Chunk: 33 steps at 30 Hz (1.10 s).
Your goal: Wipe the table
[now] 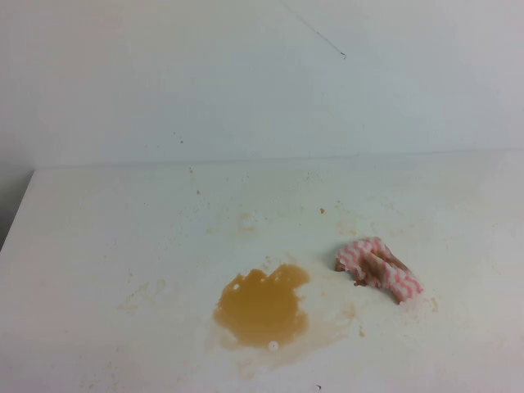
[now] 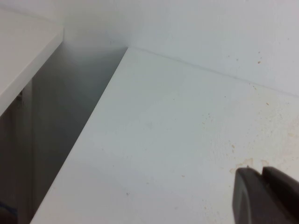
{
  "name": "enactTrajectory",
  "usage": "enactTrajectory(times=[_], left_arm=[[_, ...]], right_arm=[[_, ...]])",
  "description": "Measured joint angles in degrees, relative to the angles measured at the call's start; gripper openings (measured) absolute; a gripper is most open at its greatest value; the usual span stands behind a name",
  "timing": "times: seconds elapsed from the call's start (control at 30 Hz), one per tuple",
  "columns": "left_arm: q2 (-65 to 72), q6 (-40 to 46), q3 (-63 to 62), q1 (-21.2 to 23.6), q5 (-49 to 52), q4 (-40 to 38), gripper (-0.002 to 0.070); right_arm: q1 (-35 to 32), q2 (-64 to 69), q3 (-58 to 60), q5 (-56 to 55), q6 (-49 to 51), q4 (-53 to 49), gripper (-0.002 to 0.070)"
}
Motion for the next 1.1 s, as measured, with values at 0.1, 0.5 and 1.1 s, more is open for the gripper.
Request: enactTrajectory(times=[0.1, 0.5, 1.1], left_arm=[[0.0, 0.0, 0.0, 0.0, 0.0, 0.0, 0.0], [0.0, 0.0, 0.0, 0.0, 0.0, 0.0, 0.0], [0.0, 0.0, 0.0, 0.0, 0.0, 0.0, 0.0]], right_arm=[[0.0, 0.0, 0.0, 0.0, 0.0, 0.0, -0.0002], [0.0, 0.0, 0.32, -6.32, 1.57, 0.0, -0.0002], [0.0, 0.0, 0.48, -26.89, 10.99, -0.11, -0.0002]])
